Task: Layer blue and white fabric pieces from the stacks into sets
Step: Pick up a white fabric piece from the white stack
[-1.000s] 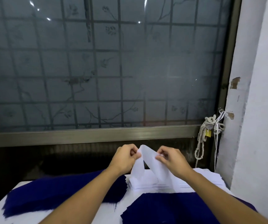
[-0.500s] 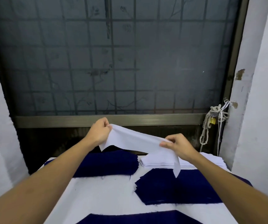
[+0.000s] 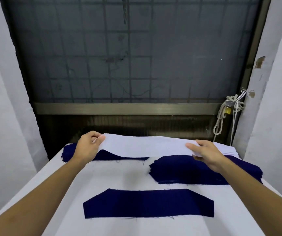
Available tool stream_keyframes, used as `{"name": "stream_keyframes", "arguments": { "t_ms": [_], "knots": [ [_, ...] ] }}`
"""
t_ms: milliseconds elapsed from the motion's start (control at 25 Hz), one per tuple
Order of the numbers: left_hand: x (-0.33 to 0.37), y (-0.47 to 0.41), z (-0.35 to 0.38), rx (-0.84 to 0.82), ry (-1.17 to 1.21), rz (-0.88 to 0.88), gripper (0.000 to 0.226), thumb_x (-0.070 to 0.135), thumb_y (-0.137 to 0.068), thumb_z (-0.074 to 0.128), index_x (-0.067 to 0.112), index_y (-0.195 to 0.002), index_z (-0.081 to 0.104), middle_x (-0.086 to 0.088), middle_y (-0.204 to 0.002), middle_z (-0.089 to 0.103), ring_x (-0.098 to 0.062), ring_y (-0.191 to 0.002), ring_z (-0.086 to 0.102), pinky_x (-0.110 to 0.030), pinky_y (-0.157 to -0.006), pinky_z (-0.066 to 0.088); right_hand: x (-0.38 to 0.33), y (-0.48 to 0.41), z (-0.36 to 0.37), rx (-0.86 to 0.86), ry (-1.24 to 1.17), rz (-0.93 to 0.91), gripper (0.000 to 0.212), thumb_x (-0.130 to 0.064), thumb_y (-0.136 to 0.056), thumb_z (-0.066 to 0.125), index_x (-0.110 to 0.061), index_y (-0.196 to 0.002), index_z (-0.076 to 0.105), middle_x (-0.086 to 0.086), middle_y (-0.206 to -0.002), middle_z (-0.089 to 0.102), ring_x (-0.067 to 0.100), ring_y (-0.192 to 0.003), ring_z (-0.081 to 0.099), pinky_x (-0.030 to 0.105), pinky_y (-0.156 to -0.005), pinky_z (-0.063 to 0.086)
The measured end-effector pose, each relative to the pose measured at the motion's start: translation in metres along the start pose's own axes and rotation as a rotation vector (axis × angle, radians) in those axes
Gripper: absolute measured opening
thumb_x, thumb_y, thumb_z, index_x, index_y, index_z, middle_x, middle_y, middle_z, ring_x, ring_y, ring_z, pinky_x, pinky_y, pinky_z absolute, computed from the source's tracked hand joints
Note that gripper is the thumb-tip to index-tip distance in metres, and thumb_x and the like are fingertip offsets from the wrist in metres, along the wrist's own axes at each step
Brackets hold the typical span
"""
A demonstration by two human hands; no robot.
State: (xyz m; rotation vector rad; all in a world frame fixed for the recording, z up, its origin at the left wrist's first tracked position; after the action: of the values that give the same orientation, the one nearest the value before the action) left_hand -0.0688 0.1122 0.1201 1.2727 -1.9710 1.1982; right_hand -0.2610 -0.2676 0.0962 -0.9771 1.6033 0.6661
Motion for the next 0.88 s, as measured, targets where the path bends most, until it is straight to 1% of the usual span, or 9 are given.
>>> {"name": "stream_keyframes", "arguments": {
  "t_ms": [120,200,280,320,400,440,560,720,880],
  "knots": [
    [-0.023,0.026,0.008,-0.003,0.023,-0.062,0.014,0.029,-0.103,0.058,0.018,-0.105,0.066,0.000,-0.089,0.069,-0.016,-0.073,0.064,-0.024,-0.055,0.048,0.021,0.022,0.003,0.087,-0.065,0.015,0.018,-0.028,-0.097,0.068,-0.011,-0.096,0.073,0.002,-0.072,0.062,0.024,-0.073,0.055,0.032,-0.068,0.051],
    [-0.040,0.042,0.014,-0.013,0.017,-0.094,0.015,0.030,-0.102,0.060,0.018,-0.102,0.068,0.001,-0.093,0.070,-0.016,-0.072,0.064,-0.020,-0.048,0.046,0.040,0.037,0.009,0.128,-0.060,-0.010,0.019,-0.027,-0.099,0.065,-0.012,-0.091,0.073,-0.004,-0.068,0.061,0.021,-0.071,0.054,0.034,-0.068,0.050],
    [-0.058,0.058,0.020,-0.039,0.039,-0.134,0.016,0.032,-0.100,0.064,0.017,-0.095,0.070,0.004,-0.096,0.071,-0.014,-0.077,0.064,-0.018,-0.045,0.046,0.060,0.052,0.015,0.156,-0.019,-0.027,0.021,-0.029,-0.099,0.064,-0.013,-0.089,0.074,-0.005,-0.072,0.066,0.018,-0.069,0.057,0.035,-0.067,0.053],
    [-0.067,0.065,0.023,-0.056,0.052,-0.162,0.015,0.031,-0.098,0.066,0.018,-0.092,0.070,0.005,-0.097,0.072,-0.013,-0.084,0.065,-0.020,-0.048,0.050,0.071,0.058,0.018,0.169,0.017,-0.024,0.023,-0.031,-0.099,0.064,-0.013,-0.087,0.073,-0.003,-0.073,0.066,0.016,-0.066,0.058,0.035,-0.065,0.054],
    [-0.088,0.082,0.029,-0.083,0.061,-0.216,0.012,0.030,-0.096,0.070,0.020,-0.090,0.071,0.008,-0.097,0.073,-0.013,-0.097,0.064,-0.033,-0.069,0.058,0.090,0.068,0.020,0.195,0.053,-0.015,0.032,-0.035,-0.098,0.064,-0.010,-0.078,0.067,-0.001,-0.066,0.061,0.013,-0.057,0.054,0.036,-0.062,0.054],
    [-0.099,0.090,0.031,-0.093,0.048,-0.227,0.010,0.030,-0.094,0.072,0.022,-0.089,0.071,0.008,-0.093,0.073,-0.014,-0.097,0.065,-0.036,-0.077,0.056,0.097,0.072,0.020,0.201,0.066,-0.025,0.038,-0.036,-0.097,0.065,-0.006,-0.073,0.061,-0.001,-0.062,0.055,0.012,-0.056,0.051,0.037,-0.062,0.051],
    [-0.118,0.111,0.034,-0.110,-0.014,-0.218,0.011,0.036,-0.092,0.073,0.031,-0.094,0.064,0.000,-0.075,0.071,-0.018,-0.083,0.068,-0.031,-0.072,0.051,0.116,0.079,0.022,0.206,0.121,-0.049,0.044,-0.032,-0.097,0.065,-0.002,-0.069,0.049,0.001,-0.060,0.047,0.015,-0.061,0.046,0.033,-0.066,0.041],
    [-0.130,0.124,0.038,-0.072,-0.127,-0.188,0.021,0.044,-0.093,0.069,0.035,-0.106,0.054,0.007,-0.086,0.070,-0.012,-0.085,0.065,-0.032,-0.069,0.048,0.130,0.081,0.026,0.230,0.252,-0.039,0.037,-0.023,-0.095,0.067,-0.009,-0.064,0.050,0.000,-0.057,0.052,0.007,-0.054,0.044,0.032,-0.059,0.039],
    [-0.136,0.128,0.041,-0.028,-0.185,-0.187,0.027,0.052,-0.091,0.069,0.038,-0.106,0.051,0.011,-0.083,0.068,-0.004,-0.082,0.063,-0.027,-0.063,0.044,0.136,0.083,0.024,0.260,0.344,-0.067,0.033,-0.015,-0.090,0.071,-0.012,-0.063,0.052,-0.002,-0.059,0.054,0.009,-0.054,0.047,0.031,-0.056,0.039]
  ]
}}
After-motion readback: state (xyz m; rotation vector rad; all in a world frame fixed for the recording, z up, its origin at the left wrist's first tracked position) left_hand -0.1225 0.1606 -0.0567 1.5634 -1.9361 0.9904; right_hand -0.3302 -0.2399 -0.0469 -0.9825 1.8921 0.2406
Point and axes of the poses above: each hand's wrist, its own y-axis away from the middle knuckle, its own z-axis out of the palm, x = y × z, the point moved 2 cm from there along -y, towards the middle knuckle
